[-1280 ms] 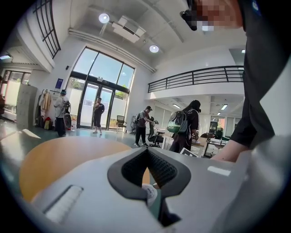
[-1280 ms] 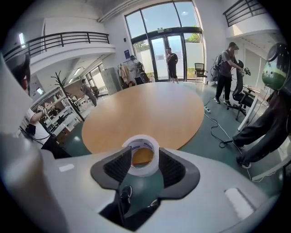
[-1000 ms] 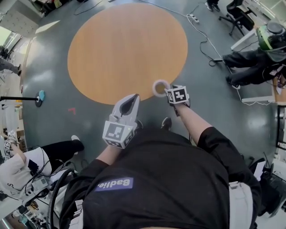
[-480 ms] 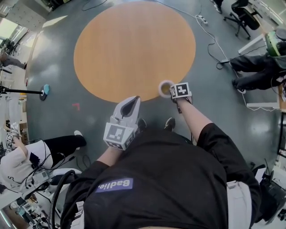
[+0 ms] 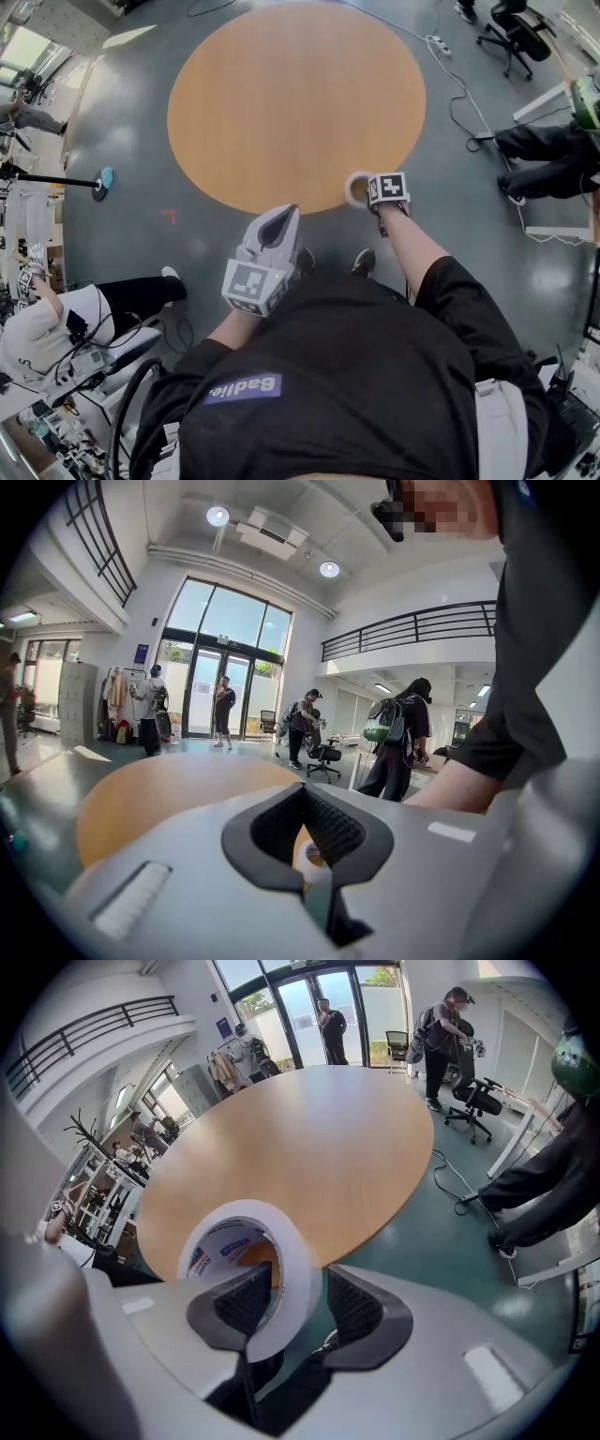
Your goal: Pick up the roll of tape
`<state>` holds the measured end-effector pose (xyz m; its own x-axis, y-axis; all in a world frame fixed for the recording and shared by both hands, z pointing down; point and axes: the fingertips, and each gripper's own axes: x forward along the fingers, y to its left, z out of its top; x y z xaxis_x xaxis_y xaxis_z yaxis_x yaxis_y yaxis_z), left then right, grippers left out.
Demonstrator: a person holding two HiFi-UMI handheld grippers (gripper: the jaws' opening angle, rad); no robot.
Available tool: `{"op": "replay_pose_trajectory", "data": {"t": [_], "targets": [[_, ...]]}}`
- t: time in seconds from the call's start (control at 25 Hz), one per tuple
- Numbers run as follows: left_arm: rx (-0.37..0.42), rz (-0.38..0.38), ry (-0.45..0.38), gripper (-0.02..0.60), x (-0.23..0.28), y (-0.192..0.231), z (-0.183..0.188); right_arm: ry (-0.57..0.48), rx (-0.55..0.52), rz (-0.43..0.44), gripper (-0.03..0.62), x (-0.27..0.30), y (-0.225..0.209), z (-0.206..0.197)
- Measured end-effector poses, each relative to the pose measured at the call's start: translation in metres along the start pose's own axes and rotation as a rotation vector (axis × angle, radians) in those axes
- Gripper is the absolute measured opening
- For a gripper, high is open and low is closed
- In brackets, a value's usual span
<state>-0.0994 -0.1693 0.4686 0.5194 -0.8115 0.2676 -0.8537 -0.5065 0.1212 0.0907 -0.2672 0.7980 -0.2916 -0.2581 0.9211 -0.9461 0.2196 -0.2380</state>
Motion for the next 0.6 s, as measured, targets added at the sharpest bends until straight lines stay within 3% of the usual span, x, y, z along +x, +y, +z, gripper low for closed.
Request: {"op": "replay_pose_trajectory", "data": {"t": [0.44, 0.6], "targets": [[0.002, 0.003, 0.009, 0.012, -0.0006, 0.0066, -0.0055, -0.020, 0.025, -0.033, 0.114, 0.0045, -0.0028, 0.0036], [0.004, -0.001, 0.007, 0.012, -0.0021, 0.0064, -0.0050, -0.044, 0.049, -0.042, 0.110, 0.0027, -0.0070, 0.0019]]}}
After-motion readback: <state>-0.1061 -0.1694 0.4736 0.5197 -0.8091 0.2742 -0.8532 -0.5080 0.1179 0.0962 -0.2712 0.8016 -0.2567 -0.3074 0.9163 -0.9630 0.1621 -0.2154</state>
